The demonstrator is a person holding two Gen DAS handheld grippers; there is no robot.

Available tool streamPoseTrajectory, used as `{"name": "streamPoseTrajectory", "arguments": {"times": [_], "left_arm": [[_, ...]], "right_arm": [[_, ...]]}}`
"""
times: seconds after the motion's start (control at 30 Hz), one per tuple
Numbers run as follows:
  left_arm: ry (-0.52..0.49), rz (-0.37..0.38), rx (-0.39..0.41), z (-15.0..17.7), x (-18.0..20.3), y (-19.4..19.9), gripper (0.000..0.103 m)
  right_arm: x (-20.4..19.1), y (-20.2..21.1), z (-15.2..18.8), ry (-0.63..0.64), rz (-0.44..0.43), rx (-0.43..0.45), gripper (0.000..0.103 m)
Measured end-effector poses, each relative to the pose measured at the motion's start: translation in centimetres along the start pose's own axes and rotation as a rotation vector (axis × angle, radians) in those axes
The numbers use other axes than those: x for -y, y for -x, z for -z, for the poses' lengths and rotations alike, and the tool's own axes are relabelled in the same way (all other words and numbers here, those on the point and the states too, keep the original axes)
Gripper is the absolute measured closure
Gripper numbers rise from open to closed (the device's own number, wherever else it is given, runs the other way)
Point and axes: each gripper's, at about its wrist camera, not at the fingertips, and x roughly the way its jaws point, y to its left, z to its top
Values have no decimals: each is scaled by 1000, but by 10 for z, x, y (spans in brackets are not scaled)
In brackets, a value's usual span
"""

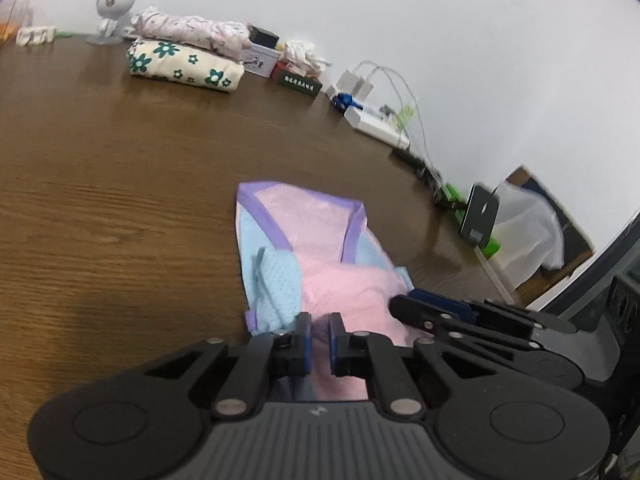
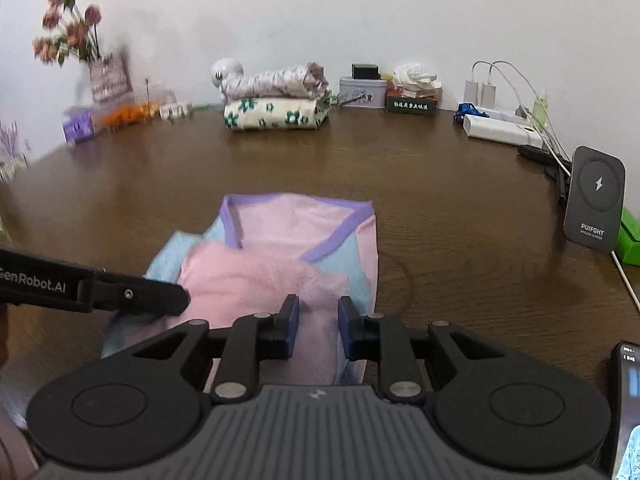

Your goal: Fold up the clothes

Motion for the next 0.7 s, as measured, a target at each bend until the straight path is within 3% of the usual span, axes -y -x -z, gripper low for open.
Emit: {"name": "streamPoseTrajectory", "arguments": {"times": [0.03, 0.1, 0.13, 0.23, 0.33, 0.43, 0.47, 0.5, 0.7], "left_arm": [[12, 4, 15, -7, -4, 3, 89], [15, -9, 43, -24, -9, 4, 58], [7, -20, 54, -35, -11, 1, 52], [-18, -90, 29, -64, -18, -32, 51], [-46, -167, -13, -81, -23, -63, 54], [-60, -170, -24, -84, -24, -74, 67], [-65, -169, -27, -85, -24, -76, 90], [-76, -154, -26, -84, -23, -76, 100], [-154, -102, 65, -68, -7, -42, 102]], "right_arm": [[2, 3, -3, -10, -9, 7, 81], [11, 8, -17, -31, -13, 37, 74], [17, 6, -26, -49, -9, 44, 73], [39, -20, -54, -132, -28, -2, 73], [42, -59, -72, -175, -27, -74, 74], [37, -90, -72, -158, 31, -136, 76], [36, -98, -69, -159, 39, -154, 87], [34, -100, -67, -154, 42, -147, 94], [40, -60, -55, -145, -54, -46, 99]]}}
